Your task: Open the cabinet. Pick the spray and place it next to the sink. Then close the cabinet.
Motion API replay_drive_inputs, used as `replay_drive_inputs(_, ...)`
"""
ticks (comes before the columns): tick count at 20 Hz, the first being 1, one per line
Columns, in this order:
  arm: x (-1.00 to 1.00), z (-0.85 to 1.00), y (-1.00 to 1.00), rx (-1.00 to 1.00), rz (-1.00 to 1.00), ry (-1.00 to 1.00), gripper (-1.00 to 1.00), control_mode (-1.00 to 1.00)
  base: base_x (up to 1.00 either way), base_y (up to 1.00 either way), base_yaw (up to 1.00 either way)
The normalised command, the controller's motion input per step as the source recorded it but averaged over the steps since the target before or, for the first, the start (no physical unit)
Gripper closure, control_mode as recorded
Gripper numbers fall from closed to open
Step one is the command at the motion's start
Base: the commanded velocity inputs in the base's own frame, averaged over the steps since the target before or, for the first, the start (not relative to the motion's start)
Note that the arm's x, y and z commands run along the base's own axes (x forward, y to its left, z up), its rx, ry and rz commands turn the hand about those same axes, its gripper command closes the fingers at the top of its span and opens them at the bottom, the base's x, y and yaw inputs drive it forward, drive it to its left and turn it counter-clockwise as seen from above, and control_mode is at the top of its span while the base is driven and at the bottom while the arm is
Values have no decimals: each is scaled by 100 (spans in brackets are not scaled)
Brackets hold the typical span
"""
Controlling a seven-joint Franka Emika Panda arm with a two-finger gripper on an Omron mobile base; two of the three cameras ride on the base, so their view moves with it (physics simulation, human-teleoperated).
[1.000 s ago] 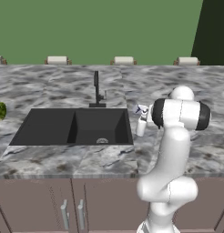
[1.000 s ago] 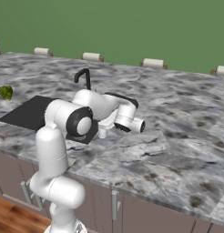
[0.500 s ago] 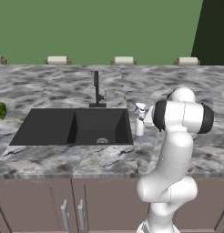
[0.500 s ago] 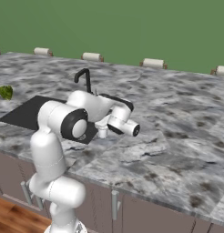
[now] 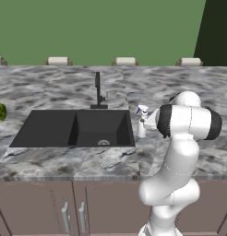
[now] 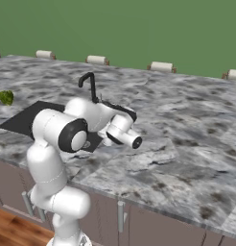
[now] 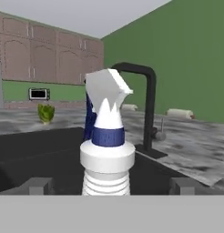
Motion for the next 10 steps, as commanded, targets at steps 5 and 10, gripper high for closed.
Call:
replay_drive_inputs(5, -16, 9, -16, 0, -18, 10, -100, -100, 0, 0, 0)
replay_drive_inputs(10, -23, 25, -17, 0, -19, 24, -100, -100, 0, 0, 0)
